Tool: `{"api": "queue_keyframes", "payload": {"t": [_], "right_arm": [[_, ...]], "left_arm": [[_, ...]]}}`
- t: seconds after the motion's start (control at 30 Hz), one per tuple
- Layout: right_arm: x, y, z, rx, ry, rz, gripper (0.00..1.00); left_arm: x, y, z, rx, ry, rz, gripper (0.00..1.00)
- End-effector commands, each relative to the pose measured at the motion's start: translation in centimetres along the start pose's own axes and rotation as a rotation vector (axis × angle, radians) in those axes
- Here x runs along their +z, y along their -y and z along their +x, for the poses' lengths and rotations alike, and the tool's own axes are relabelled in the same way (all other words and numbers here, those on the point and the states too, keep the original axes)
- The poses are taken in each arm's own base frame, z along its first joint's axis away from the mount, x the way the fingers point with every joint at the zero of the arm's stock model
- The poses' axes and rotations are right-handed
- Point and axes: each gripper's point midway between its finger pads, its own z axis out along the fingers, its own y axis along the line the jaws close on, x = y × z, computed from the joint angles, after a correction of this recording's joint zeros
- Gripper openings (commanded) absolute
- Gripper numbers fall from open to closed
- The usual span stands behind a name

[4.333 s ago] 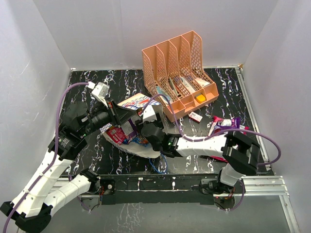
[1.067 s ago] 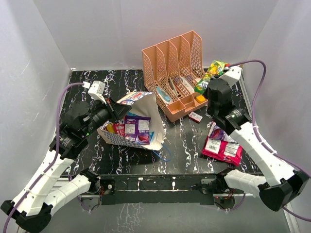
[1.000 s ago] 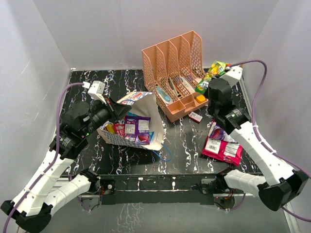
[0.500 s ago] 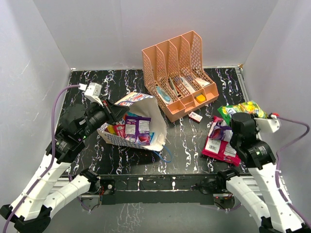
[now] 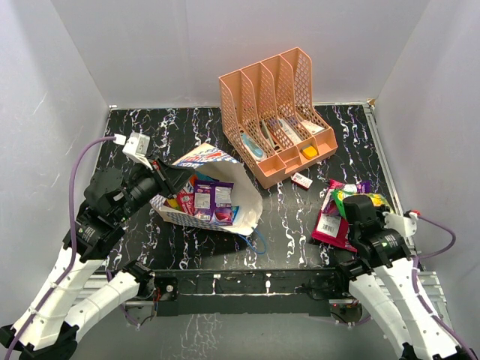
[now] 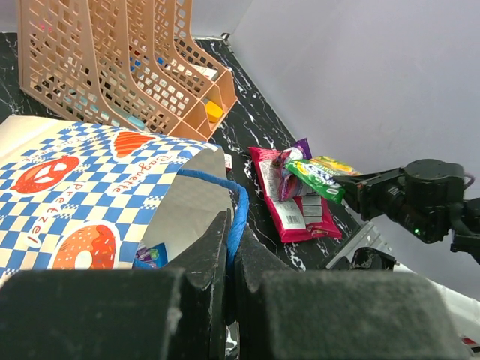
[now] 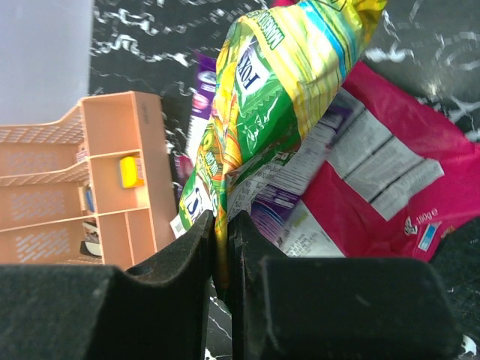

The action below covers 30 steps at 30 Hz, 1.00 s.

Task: Take the snacks out of the paper bag
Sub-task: Place the snack at the center of the board.

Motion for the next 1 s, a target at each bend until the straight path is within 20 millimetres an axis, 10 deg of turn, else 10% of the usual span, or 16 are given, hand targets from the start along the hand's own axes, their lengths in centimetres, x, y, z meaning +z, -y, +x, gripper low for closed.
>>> {"api": "queue_keyframes", "payload": {"t": [0.0,0.43,0.97], "right_arm": [[0.9,0.2,2.1,0.171,-0.058,0.000,0.08],[3.0,4.8,6.0,0.226,-0.127,0.112,0.09],[3.0,5.3,6.3,0.211,-0.147,0.110,0.44]], "left_arm": [[-0.6,0.7,-0.8,0.020,0.029,0.023,0.00],[-0.3,0.5,-1.0,0.034,0.028,0.011,0.00],[0.1,-0.1,-0.7,0.040,0.019,-0.009,0.00]]}}
